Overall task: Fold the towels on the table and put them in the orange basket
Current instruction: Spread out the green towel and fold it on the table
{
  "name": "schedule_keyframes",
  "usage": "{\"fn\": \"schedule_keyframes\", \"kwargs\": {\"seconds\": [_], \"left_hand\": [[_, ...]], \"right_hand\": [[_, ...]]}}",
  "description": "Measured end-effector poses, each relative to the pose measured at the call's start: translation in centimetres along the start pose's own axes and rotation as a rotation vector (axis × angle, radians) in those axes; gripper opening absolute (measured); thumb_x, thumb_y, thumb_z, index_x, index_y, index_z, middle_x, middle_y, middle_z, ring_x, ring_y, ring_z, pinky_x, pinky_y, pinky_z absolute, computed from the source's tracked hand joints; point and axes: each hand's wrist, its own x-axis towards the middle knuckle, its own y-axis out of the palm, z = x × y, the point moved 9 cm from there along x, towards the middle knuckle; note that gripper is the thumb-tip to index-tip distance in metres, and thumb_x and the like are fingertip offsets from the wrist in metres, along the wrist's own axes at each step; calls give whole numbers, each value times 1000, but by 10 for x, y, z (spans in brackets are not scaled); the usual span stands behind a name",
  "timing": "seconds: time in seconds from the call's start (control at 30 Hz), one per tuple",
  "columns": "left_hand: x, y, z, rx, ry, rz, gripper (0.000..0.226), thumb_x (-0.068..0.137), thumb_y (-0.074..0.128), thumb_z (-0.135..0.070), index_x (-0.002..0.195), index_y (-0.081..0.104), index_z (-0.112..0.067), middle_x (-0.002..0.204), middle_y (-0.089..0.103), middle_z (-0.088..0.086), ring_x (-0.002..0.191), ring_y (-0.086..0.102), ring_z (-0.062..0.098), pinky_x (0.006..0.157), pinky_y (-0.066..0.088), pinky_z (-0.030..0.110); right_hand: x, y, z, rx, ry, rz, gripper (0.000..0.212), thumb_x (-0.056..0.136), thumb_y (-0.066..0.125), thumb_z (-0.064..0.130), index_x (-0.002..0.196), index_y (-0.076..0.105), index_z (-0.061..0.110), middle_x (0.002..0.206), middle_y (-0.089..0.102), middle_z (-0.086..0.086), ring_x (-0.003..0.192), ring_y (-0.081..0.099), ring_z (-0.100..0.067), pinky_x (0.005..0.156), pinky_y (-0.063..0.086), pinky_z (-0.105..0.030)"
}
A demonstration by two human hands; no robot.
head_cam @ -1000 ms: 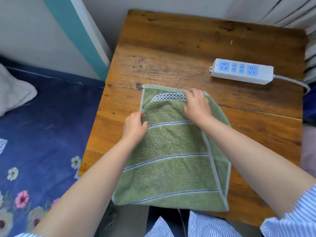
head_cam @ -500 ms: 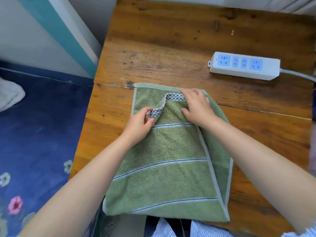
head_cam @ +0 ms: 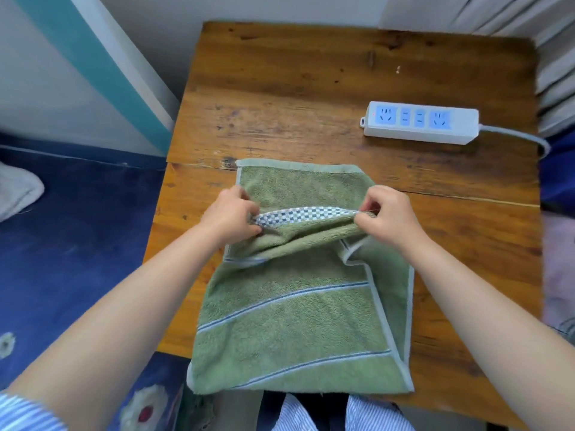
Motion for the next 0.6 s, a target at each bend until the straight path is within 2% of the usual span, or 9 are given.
{"fn": "schedule_keyframes", "kwargs": {"seconds": [0.13, 0.2, 0.23, 0.27, 0.3, 0.37, 0.43, 0.5, 0.6], "left_hand": [[-21, 3, -9, 135, 162, 116, 20, 82, 63, -36, 92, 64, -18, 146, 30, 1, 134, 23, 23, 105, 34, 41], [-34, -4, -21, 14, 267, 84, 14, 84, 62, -24, 78, 57, -13, 137, 43, 6, 130, 33, 23, 106, 32, 40], [-40, -11, -26, -92, 310, 29, 15, 84, 60, -16, 72, 53, -10, 121, 55, 11, 116, 46, 23, 98, 37, 39], [-47, -20, -30, -212, 340, -37, 19, 83, 58, -8, 66, 50, -10, 94, 60, 13, 91, 54, 23, 81, 42, 37], [-53, -27, -32, -312, 351, -98, 28, 83, 56, -4, 61, 43, -16, 69, 53, 7, 67, 48, 17, 64, 38, 33], [-61, -35, -37, -339, 366, -161, 42, 85, 59, -11, 62, 29, -28, 55, 36, -6, 50, 34, 9, 51, 26, 26], [-60, -29, -40, -202, 379, -99, 29, 87, 60, -27, 73, 35, -31, 60, 42, -11, 55, 40, 9, 49, 29, 23], [-53, -14, -29, -4, 313, 22, 15, 87, 59, -32, 90, 47, -23, 74, 50, -10, 69, 48, 14, 57, 34, 25], [-43, -3, -13, 131, 261, 79, 15, 90, 54, -24, 83, 48, -13, 77, 53, 1, 74, 49, 22, 60, 33, 27]], "right_hand": [[-12, -20, -2, 25, -3, -94, 10, 66, 56, -13, 58, 53, -7, 64, 45, -13, 64, 40, -20, 54, 28, -11], [-18, -33, -4, 24, -17, -173, 11, 65, 57, -14, 58, 53, -7, 64, 50, -20, 65, 42, -21, 56, 29, -17], [-22, -38, -6, 26, -20, -201, 12, 65, 57, -14, 58, 53, -5, 67, 54, -21, 66, 45, -22, 57, 31, -21], [-25, -42, -11, 37, -7, -211, 15, 66, 57, -14, 58, 52, -3, 71, 58, -20, 70, 48, -22, 58, 33, -23], [-29, -44, -17, 56, 19, -200, 19, 68, 57, -13, 57, 50, 2, 77, 61, -15, 75, 50, -21, 62, 35, -24], [-36, -43, -31, 85, 88, -147, 31, 71, 55, -9, 54, 42, 13, 86, 61, -5, 84, 53, -18, 73, 37, -24], [-42, -45, -44, 77, 146, -116, 35, 72, 54, -7, 54, 37, 17, 84, 61, -2, 83, 56, -17, 74, 38, -25], [-44, -53, -56, 44, 194, -124, 27, 73, 53, -6, 57, 41, 13, 79, 62, -2, 77, 55, -18, 69, 37, -25], [-48, -64, -73, -26, 273, -148, 13, 73, 54, -4, 67, 49, 7, 77, 58, -3, 74, 50, -21, 64, 34, -26]]}}
